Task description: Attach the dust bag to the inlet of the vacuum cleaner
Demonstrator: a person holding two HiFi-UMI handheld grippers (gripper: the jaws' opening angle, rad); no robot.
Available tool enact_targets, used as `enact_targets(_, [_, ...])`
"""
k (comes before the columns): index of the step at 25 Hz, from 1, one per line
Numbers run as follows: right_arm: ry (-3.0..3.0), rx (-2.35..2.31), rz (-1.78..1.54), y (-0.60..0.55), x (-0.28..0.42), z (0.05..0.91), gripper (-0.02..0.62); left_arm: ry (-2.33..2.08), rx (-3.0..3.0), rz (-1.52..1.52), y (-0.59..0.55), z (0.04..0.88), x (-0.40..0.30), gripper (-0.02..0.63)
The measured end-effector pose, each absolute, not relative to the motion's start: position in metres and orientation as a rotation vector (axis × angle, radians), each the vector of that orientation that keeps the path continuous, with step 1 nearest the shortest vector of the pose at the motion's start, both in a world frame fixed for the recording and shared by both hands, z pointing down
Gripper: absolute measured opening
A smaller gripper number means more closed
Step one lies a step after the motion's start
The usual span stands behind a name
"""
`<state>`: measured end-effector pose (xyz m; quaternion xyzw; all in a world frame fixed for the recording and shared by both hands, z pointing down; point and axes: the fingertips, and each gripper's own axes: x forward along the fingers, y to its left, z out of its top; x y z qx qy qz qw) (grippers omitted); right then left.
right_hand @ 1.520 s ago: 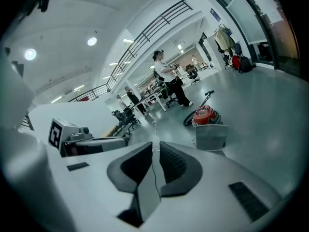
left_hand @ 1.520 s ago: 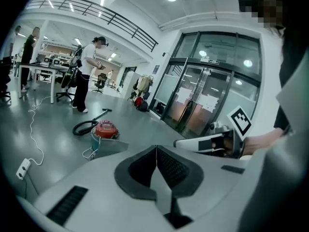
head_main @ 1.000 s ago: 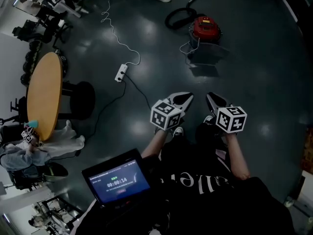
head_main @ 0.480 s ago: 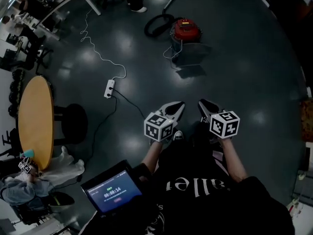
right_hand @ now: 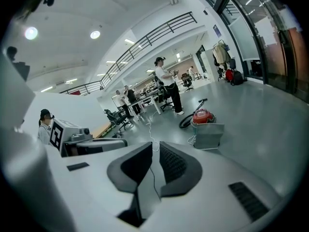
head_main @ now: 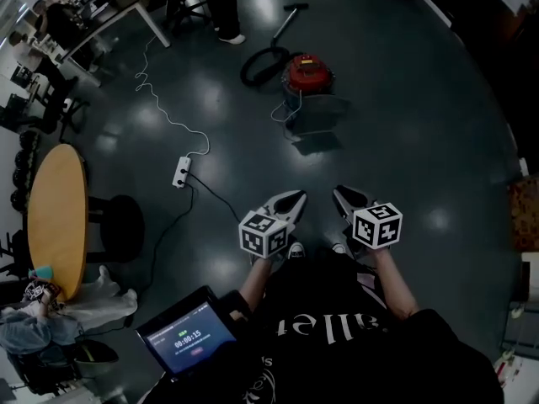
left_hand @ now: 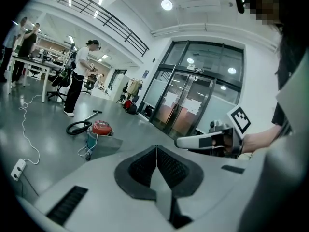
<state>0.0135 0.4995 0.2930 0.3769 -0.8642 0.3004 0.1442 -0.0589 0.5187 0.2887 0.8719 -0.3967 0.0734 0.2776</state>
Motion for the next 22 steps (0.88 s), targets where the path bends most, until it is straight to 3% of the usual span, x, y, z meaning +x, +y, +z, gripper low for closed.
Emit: enact_targets(22, [-2.542,0.994,0.867,0.493,0.092,0.290,0.058,-1.136,2.326,0.218,0.505,0.273,0.026,0.008])
